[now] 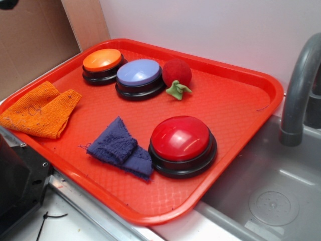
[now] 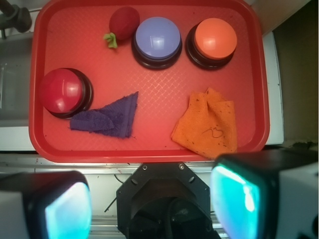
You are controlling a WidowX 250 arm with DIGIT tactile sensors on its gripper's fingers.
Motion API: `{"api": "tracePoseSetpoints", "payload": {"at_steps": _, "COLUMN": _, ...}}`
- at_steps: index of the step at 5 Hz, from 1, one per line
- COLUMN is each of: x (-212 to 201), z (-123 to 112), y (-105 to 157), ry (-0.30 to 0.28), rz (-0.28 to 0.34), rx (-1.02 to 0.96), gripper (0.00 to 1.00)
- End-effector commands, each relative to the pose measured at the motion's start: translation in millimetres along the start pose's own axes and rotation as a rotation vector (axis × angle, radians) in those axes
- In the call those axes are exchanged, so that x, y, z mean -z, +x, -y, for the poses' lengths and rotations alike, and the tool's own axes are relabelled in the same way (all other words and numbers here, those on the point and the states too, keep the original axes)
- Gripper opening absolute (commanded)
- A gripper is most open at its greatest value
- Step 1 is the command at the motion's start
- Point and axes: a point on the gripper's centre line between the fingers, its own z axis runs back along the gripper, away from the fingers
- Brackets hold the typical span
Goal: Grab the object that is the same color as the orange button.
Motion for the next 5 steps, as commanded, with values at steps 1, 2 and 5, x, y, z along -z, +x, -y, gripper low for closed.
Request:
{"api": "tracePoseSetpoints", "payload": {"at_steps": 1, "x": 0, "z": 0, "y": 0, "ry": 0.0, "rz": 0.0, "rx": 0.0, "gripper": 1.0}}
{"api": "tracePoseSetpoints", "payload": {"at_steps": 2, "x": 13, "z": -9, "y": 5, "ry": -0.017, "rz": 0.031, "rx": -0.012, "gripper": 1.0}}
{"api": "tracePoseSetpoints", "payload": {"at_steps": 5, "x": 90, "z": -44, "y": 21, "ry": 0.065, "rz": -0.016, "rx": -0.161, "gripper": 1.0}}
